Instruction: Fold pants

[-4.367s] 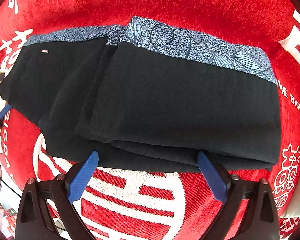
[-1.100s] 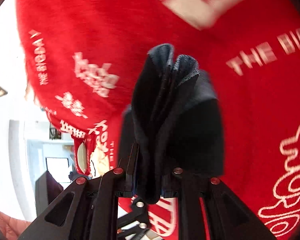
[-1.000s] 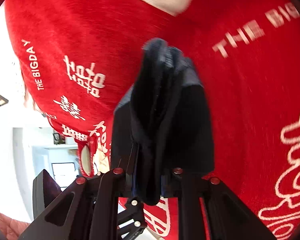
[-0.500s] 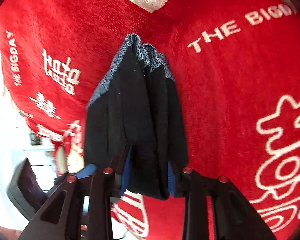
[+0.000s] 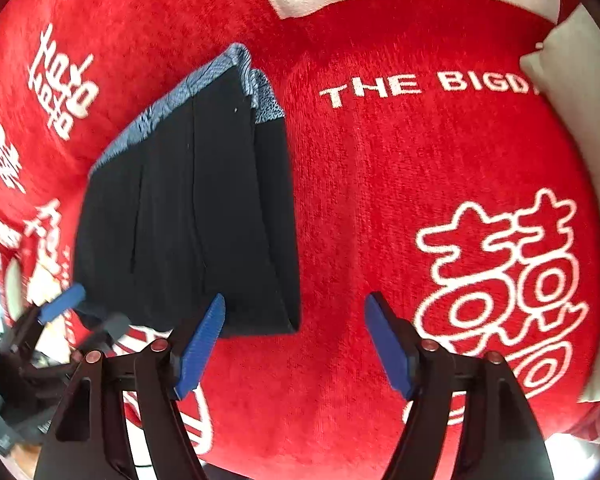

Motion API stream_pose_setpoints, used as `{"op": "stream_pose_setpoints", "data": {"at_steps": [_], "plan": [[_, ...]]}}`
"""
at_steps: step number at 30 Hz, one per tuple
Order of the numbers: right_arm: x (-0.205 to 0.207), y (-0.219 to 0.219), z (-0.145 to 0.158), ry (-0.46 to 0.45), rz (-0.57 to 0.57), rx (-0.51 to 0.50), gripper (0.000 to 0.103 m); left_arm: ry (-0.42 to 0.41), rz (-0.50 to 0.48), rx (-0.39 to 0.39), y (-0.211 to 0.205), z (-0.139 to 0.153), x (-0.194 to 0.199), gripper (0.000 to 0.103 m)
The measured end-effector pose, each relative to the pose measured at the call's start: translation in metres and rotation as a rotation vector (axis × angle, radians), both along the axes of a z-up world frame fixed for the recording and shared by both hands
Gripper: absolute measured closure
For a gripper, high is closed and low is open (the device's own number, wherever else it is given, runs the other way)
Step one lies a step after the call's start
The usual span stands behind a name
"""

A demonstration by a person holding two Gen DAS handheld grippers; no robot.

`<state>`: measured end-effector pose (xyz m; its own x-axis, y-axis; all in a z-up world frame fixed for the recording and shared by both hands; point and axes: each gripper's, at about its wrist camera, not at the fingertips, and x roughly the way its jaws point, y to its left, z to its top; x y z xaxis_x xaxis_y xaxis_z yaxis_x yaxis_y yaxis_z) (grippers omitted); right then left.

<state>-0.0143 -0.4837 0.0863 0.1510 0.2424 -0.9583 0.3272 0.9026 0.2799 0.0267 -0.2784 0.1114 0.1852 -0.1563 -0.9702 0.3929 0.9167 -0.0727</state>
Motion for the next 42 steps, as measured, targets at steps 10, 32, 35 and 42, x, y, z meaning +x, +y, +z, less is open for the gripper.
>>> {"op": "stream_pose_setpoints", "data": {"at_steps": [10, 32, 35, 42], "plan": [[0.004, 0.024, 0.023, -0.003, 0.033, -0.127, 0.027, -0.004, 0.032, -0.002, 0.015, 0.003, 0.012, 0.014], [0.03, -0.037, -0.024, -0.082, -0.046, 0.325, 0.023, 0.215, 0.135, -0.224, 0.12, -0.042, 0.119, 0.014], [0.039, -0.04, -0.043, -0.06, -0.037, 0.4, 0.023, 0.282, 0.129, -0.273, 0.126, -0.058, 0.127, 0.014], [0.049, -0.048, -0.064, -0.084, -0.035, 0.56, 0.023, 0.371, 0.08, -0.346, 0.12, -0.082, 0.135, 0.014]]}}
